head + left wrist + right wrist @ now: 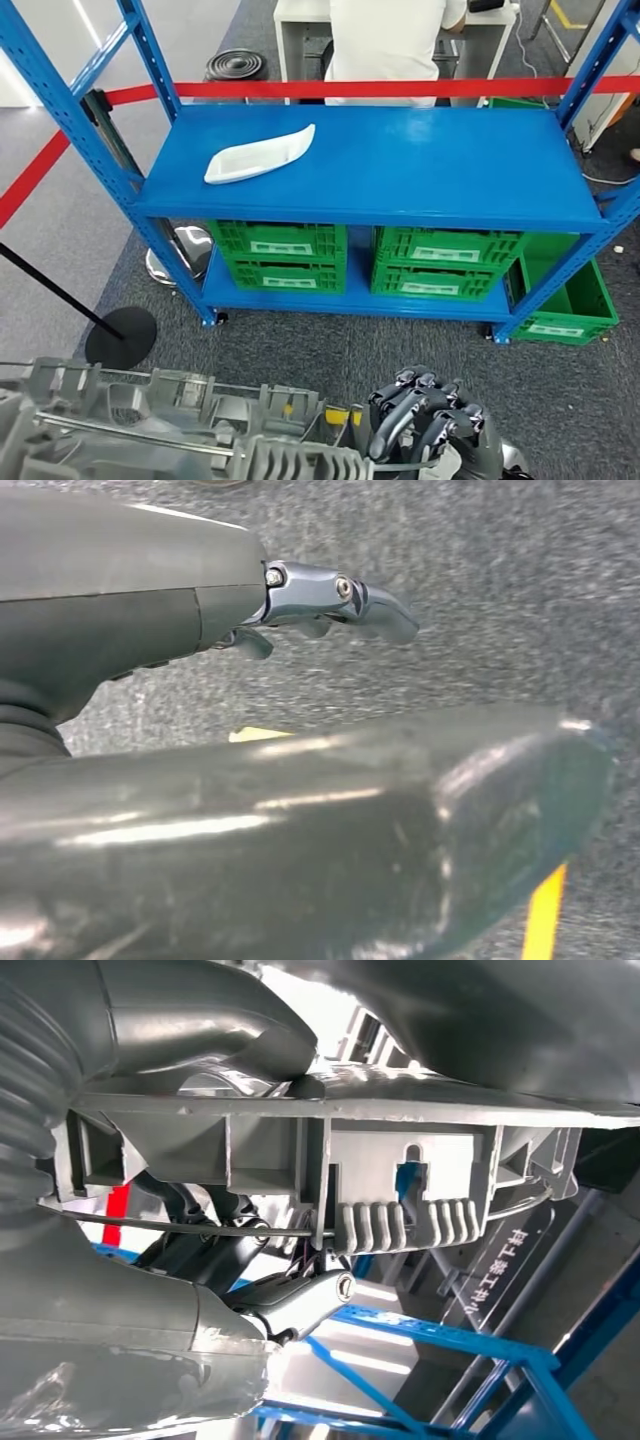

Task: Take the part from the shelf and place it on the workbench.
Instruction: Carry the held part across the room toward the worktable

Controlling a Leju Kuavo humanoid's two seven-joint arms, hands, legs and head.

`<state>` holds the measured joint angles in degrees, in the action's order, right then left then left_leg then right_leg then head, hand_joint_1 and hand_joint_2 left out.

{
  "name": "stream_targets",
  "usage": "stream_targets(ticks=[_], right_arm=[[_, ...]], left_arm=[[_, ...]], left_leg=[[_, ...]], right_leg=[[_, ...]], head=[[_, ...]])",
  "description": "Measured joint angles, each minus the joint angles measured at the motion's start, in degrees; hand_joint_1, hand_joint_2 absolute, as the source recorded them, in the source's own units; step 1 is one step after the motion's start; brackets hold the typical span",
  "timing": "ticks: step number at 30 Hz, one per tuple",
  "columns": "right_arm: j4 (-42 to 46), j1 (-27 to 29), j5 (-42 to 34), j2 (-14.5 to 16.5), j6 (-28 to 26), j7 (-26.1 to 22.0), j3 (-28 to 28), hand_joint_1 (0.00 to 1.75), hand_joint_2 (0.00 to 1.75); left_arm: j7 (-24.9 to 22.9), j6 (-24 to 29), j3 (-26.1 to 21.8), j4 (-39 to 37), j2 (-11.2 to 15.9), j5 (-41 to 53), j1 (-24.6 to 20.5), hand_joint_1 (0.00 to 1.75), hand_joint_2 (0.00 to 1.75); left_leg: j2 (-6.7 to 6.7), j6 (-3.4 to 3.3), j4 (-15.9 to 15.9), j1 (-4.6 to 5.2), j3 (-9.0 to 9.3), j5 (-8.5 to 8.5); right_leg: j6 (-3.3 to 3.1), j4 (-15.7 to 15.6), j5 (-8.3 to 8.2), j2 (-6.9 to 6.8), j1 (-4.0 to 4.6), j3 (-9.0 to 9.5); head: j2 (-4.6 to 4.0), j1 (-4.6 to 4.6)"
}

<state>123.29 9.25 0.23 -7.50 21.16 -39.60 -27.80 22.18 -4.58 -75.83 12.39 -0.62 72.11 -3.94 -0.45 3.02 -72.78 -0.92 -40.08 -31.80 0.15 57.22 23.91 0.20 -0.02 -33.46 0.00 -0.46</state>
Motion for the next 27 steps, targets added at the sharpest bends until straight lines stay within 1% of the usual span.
stream_targets(ticks=[1, 2, 3, 4, 5, 6, 7, 8, 9, 10, 11, 12, 13, 14, 15, 16, 17, 18, 19, 20, 21, 22, 23, 24, 25, 26, 27], right_arm=[[0.31, 0.06, 0.45, -0.17, -0.51, -0.01, 0.11, 1.75, 1.75], [0.65, 0.10, 0.90, -0.35, -1.03, -0.01, 0.22, 1.75, 1.75], [1.01, 0.14, 1.34, -0.52, -1.56, -0.01, 0.34, 1.75, 1.75], [1.41, 0.18, 1.74, -0.68, -2.05, -0.01, 0.46, 1.75, 1.75], [1.78, 0.23, 2.02, -0.82, -2.48, -0.01, 0.57, 1.75, 1.75], [2.08, 0.30, 2.12, -0.94, -2.77, -0.01, 0.68, 1.75, 1.75], [2.32, 0.37, 2.03, -1.04, -2.95, -0.01, 0.76, 1.75, 1.75], [2.52, 0.51, 1.82, -1.15, -3.02, -0.01, 0.83, 1.75, 1.75], [2.71, 0.72, 1.58, -1.24, -3.04, -0.01, 0.88, 1.75, 1.75], [2.91, 0.94, 1.39, -1.33, -3.04, 0.00, 0.91, 1.75, 1.75], [3.10, 1.12, 1.26, -1.43, -3.04, 0.01, 0.94, 1.75, 1.75], [3.26, 1.26, 1.15, -1.50, -3.04, 0.01, 0.98, 1.75, 1.75], [3.44, 1.38, 1.06, -1.56, -3.03, 0.02, 1.03, 1.75, 1.75], [3.61, 1.52, 0.98, -1.59, -3.01, 0.02, 1.08, 1.75, 1.75], [3.77, 1.66, 0.92, -1.62, -3.00, 0.02, 1.13, 1.75, 1.75], [3.94, 1.77, 0.89, -1.64, -2.97, 0.02, 1.17, 1.75, 1.75], [4.06, 1.80, 0.89, -1.69, -2.94, 0.03, 1.21, 1.75, 1.75], [4.19, 1.80, 0.93, -1.74, -2.92, 0.04, 1.26, 1.75, 1.75], [4.34, 1.80, 1.06, -1.79, -2.89, 0.05, 1.32, 1.75, 1.75], [4.48, 1.82, 1.27, -1.86, -2.88, 0.07, 1.40, 1.75, 1.75], [4.62, 1.85, 1.57, -1.94, -2.90, 0.09, 1.52, 1.75, 1.75], [4.77, 1.89, 1.90, -2.02, -2.95, 0.11, 1.64, 1.75, 1.75], [4.88, 1.93, 2.17, -2.11, -3.01, 0.12, 1.79, 1.75, 1.75], [4.98, 1.93, 2.35, -2.18, -3.08, 0.13, 1.91, 1.75, 1.75], [5.06, 1.92, 2.42, -2.25, -3.12, 0.13, 2.02, 1.75, 1.75], [5.11, 1.90, 2.43, -2.32, -3.14, 0.14, 2.11, 1.75, 1.75], [5.14, 1.88, 2.38, -2.40, -3.13, 0.15, 2.17, 1.75, 1.75]], left_arm=[[0.01, 0.00, 0.05, 0.00, -0.01, 0.05, -0.04, 0.00, 0.00], [0.07, 0.00, 0.09, 0.00, -0.02, 0.10, -0.10, 0.00, 0.00], [0.20, 0.00, 0.13, 0.00, -0.01, 0.17, -0.22, 0.00, 0.00], [0.39, 0.01, 0.15, 0.00, 0.00, 0.24, -0.42, 0.00, 0.00], [0.61, 0.01, 0.16, 0.00, -0.01, 0.31, -0.69, 0.00, 0.00], [0.83, 0.00, 0.17, 0.00, -0.02, 0.36, -0.93, 0.00, 0.00], [1.01, -0.01, 0.18, 0.00, -0.05, 0.38, -1.07, 0.00, 0.00], [1.15, -0.05, 0.18, 0.00, -0.14, 0.40, -1.10, 0.00, 0.00], [1.28, -0.09, 0.18, 0.00, -0.21, 0.40, -1.05, 0.00, 0.00], [1.39, -0.14, 0.19, 0.00, -0.30, 0.41, -1.01, 0.00, 0.00], [1.50, -0.19, 0.21, 0.00, -0.39, 0.41, -1.01, 0.00, 0.00], [1.58, -0.21, 0.25, 0.00, -0.46, 0.41, -1.04, 0.00, 0.00], [1.65, -0.23, 0.30, 0.00, -0.57, 0.41, -1.05, 0.00, 0.00], [1.68, -0.24, 0.37, 0.00, -0.72, 0.43, -1.05, 0.00, 0.00], [1.70, -0.25, 0.43, 0.00, -0.89, 0.45, -1.05, 0.00, 0.00], [1.70, -0.25, 0.50, 0.00, -1.08, 0.48, -1.05, 0.00, 0.00], [1.70, -0.25, 0.55, 0.00, -1.25, 0.50, -1.05, 0.00, 0.00], [1.70, -0.24, 0.58, 0.00, -1.35, 0.51, -1.05, 0.00, 0.00], [1.72, -0.23, 0.61, 0.00, -1.37, 0.51, -1.04, 0.00, 0.00], [1.73, -0.23, 0.64, 0.00, -1.35, 0.52, -1.03, 0.00, 0.00], [1.74, -0.22, 0.69, -0.01, -1.32, 0.54, -1.04, 0.00, 0.00], [1.75, -0.22, 0.74, -0.01, -1.32, 0.54, -1.05, 0.00, 0.00], [1.76, -0.22, 0.80, -0.02, -1.35, 0.55, -1.08, 0.00, 0.00], [1.77, -0.23, 0.84, -0.02, -1.37, 0.54, -1.08, 0.00, 0.00], [1.79, -0.24, 0.87, -0.02, -1.38, 0.53, -1.04, 0.00, 0.00], [1.81, -0.25, 0.89, -0.02, -1.39, 0.52, -0.99, 0.00, 0.00], [1.85, -0.27, 0.90, -0.02, -1.39, 0.50, -0.95, 0.00, 0.00]], left_leg=[[0.00, -0.19, 0.54, 0.03, 1.41, 1.31], [0.02, -0.43, 2.92, 0.07, 3.74, 2.80], [0.07, -0.73, 6.67, 0.17, 6.95, 3.64], [0.12, -1.04, 11.09, 0.31, 10.27, 3.64], [0.15, -1.32, 14.61, 0.45, 12.65, 3.19], [0.15, -1.61, 16.92, 0.64, 14.05, 2.66], [0.12, -1.91, 17.96, 0.78, 14.29, 2.59], [0.14, -2.26, 18.00, 0.76, 13.82, 3.02], [0.26, -2.66, 18.02, 0.73, 13.39, 3.60], [0.43, -3.07, 18.08, 0.63, 12.83, 4.28], [0.62, -3.39, 18.13, 0.53, 12.17, 4.96], [0.80, -3.59, 18.11, 0.54, 11.43, 5.61], [1.00, -3.68, 18.06, 0.54, 10.59, 6.28], [1.26, -3.65, 17.98, 0.53, 9.72, 6.93], [1.62, -3.59, 17.85, 0.52, 8.81, 7.55], [2.02, -3.48, 17.68, 0.48, 7.89, 8.12], [2.39, -3.29, 17.47, 0.42, 7.05, 8.62], [2.72, -3.01, 17.20, 0.42, 6.37, 9.07], [3.00, -2.68, 16.93, 0.46, 5.85, 9.47], [3.25, -2.32, 16.75, 0.58, 5.59, 9.87], [3.50, -2.03, 16.63, 0.71, 5.48, 10.27], [3.76, -1.77, 16.62, 0.76, 5.42, 10.67], [3.93, -1.51, 16.66, 0.75, 5.34, 11.03], [3.72, -1.20, 16.44, 0.65, 5.09, 10.67], [3.17, -0.87, 15.50, 0.57, 4.62, 9.18], [2.45, -0.59, 13.51, 0.51, 3.87, 6.70], [1.71, -0.39, 10.43, 0.48, 2.90, 3.53]], right_leg=[[0.06, 0.02, -0.68, -0.05, 0.08, -0.87], [0.14, 0.04, -1.34, -0.07, 0.13, -1.66], [0.28, 0.08, -1.96, -0.10, 0.20, -2.31], [0.48, 0.16, -2.50, -0.16, 0.29, -2.80], [0.74, 0.22, -3.06, -0.27, 0.36, -3.14], [1.04, 0.17, -3.64, -0.41, 0.38, -3.34], [1.36, 0.04, -4.24, -0.52, 0.36, -3.48], [1.69, -0.08, -4.71, -0.53, 0.25, -3.67], [2.04, 0.19, -4.24, -0.44, 0.16, -4.02], [2.39, 1.58, -2.53, -0.34, 0.08, -4.64], [2.71, 4.03, 0.05, -0.25, -0.01, -5.49], [3.00, 7.56, 3.22, -0.22, -0.06, -6.45], [3.24, 11.56, 5.84, -0.23, -0.12, -7.29], [3.43, 14.72, 7.07, -0.23, -0.15, -7.63], [3.57, 16.55, 7.04, -0.25, -0.19, -7.29], [3.69, 16.45, 5.86, -0.33, -0.24, -6.02], [3.79, 14.33, 4.22, -0.55, -0.31, -3.76], [3.97, 10.54, 3.46, -1.16, -0.40, -0.70], [4.00, 6.11, 3.56, -1.87, -0.35, 2.54], [3.82, 2.65, 4.14, -2.45, -0.30, 4.85], [3.48, 0.40, 4.91, -2.82, -0.19, 6.14], [2.90, -0.30, 5.05, -2.73, -0.04, 6.30], [2.20, -0.09, 4.69, -2.50, -0.04, 5.69], [1.57, -0.05, 4.21, -2.35, -0.05, 5.15], [0.94, -0.04, 3.59, -2.22, -0.07, 4.49], [0.40, -0.09, 2.87, -2.09, -0.10, 3.75], [0.06, -0.07, 2.11, -1.93, -0.08, 2.92]], head=[[0.00, -0.01], [0.00, -0.01], [0.01, -0.03], [0.01, -0.05], [0.01, -0.06], [0.01, -0.08], [0.01, -0.07], [0.01, -0.06], [0.01, -0.03], [0.00, 0.09], [0.00, 0.21], [0.00, 0.36], [0.00, 0.46], [0.00, 0.50], [0.00, 0.51], [0.00, 0.52], [0.00, 0.53], [0.01, 0.56], [0.01, 0.68], [0.01, 0.73], [0.01, 0.75], [0.00, 0.78], [0.00, 0.67], [0.00, 0.62], [-0.01, 0.54], [-0.01, 0.38], [-0.01, 0.23]])
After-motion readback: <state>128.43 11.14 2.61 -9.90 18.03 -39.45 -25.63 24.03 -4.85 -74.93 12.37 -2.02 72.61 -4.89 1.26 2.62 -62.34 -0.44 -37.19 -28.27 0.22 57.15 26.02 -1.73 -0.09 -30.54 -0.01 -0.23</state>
